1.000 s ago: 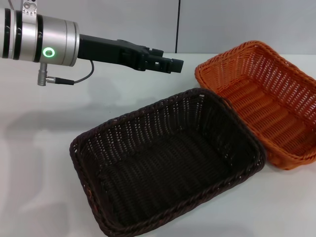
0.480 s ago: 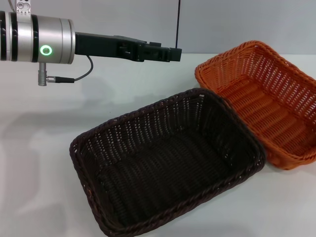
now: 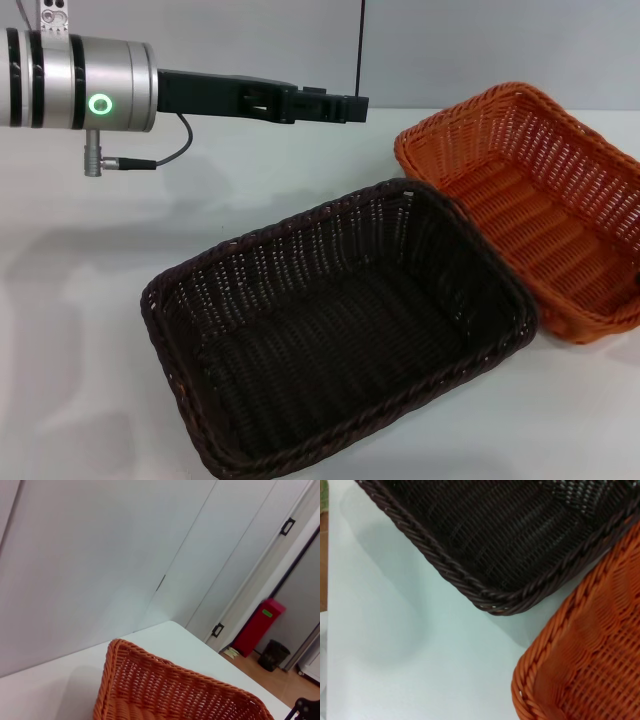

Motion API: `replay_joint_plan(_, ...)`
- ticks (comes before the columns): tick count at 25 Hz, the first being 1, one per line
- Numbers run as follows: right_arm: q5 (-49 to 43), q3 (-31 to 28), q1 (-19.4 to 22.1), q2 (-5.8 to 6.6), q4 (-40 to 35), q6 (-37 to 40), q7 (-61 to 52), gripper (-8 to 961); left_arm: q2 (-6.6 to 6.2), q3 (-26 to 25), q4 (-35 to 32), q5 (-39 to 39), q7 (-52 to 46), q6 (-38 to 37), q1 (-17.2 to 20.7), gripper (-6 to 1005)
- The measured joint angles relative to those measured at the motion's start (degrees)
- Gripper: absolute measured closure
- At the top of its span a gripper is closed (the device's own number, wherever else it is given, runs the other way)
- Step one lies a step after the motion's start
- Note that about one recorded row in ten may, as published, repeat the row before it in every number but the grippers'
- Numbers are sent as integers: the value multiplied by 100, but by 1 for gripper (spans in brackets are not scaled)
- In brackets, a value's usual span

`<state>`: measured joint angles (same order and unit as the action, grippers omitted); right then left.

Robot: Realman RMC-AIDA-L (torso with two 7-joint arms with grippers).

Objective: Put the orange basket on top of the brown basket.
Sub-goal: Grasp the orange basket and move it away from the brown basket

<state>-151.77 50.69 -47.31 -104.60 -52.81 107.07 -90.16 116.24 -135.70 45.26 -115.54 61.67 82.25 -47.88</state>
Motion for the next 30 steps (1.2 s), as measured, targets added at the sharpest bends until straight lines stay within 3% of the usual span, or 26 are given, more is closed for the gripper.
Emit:
replay_joint_plan(6,-67,208,-65,-74,124,-234,14,327,-17,0,0,31,-22,-80,3,176)
replay_joint_plan(13,-509,346,-261,-297,357,-705,43,328,-33,0,9,39,-26,-122,11,176)
replay_joint_plan(17,-881,331,-284,-424,384,-976,57,329,-138,0,18,65,-49,-120,9,177)
replay_joint_plan(21,-841,266,-253,-422,353,-1015,117,398,-191,0,21,127,-75,-115,6,177)
replay_joint_plan(30,-810,136,-245,-405,311,-920,210,554,-167,0,5,137,-18,-164,65,178)
